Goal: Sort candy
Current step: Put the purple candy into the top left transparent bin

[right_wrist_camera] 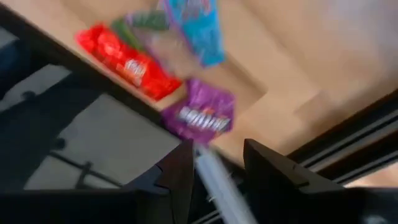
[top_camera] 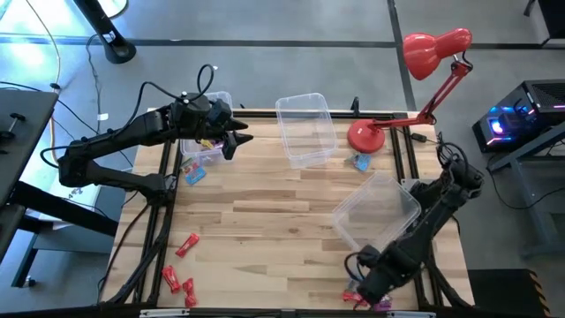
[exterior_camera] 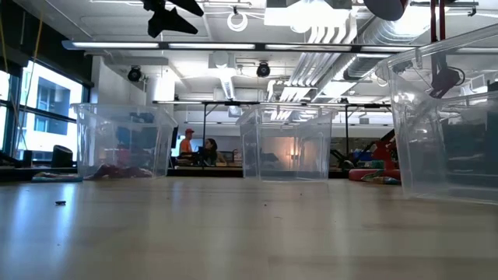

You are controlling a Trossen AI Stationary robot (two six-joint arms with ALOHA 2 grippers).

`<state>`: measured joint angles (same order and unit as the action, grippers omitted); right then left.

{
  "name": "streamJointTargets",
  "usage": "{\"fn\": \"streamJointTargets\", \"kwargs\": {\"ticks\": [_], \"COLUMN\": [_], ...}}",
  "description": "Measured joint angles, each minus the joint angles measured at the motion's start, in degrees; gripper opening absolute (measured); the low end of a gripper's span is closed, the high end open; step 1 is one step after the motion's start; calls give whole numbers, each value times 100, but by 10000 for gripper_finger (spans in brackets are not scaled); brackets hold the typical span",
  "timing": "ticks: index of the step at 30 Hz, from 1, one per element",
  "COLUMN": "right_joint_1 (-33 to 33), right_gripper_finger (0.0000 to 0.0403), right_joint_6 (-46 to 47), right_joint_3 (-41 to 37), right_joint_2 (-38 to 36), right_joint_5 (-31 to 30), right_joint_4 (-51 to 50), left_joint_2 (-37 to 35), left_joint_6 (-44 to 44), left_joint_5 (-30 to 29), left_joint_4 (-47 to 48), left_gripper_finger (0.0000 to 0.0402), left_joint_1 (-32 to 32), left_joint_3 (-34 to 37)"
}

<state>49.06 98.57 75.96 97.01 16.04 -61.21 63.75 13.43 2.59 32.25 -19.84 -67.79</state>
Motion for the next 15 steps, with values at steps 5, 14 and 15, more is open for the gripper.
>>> {"fn": "streamJointTargets", "kwargs": {"ticks": [5, 14, 15], "right_joint_1": [372, 490, 466], "right_gripper_finger": [141, 222, 228], "right_joint_6": [1161, 1348, 1302], "right_joint_3": [0, 2, 2], "right_joint_2": [68, 956, 1069], "right_joint_5": [-270, -27, 81], "right_joint_4": [495, 1494, 1483], "left_joint_2": [0, 0, 0], "left_joint_6": [5, 141, 140], "left_joint_5": [0, 4, 4], "left_joint_4": [-3, -54, -50], "left_gripper_finger": [223, 223, 223], "left_joint_1": [-1, -2, -2], "left_joint_3": [0, 0, 0]}}
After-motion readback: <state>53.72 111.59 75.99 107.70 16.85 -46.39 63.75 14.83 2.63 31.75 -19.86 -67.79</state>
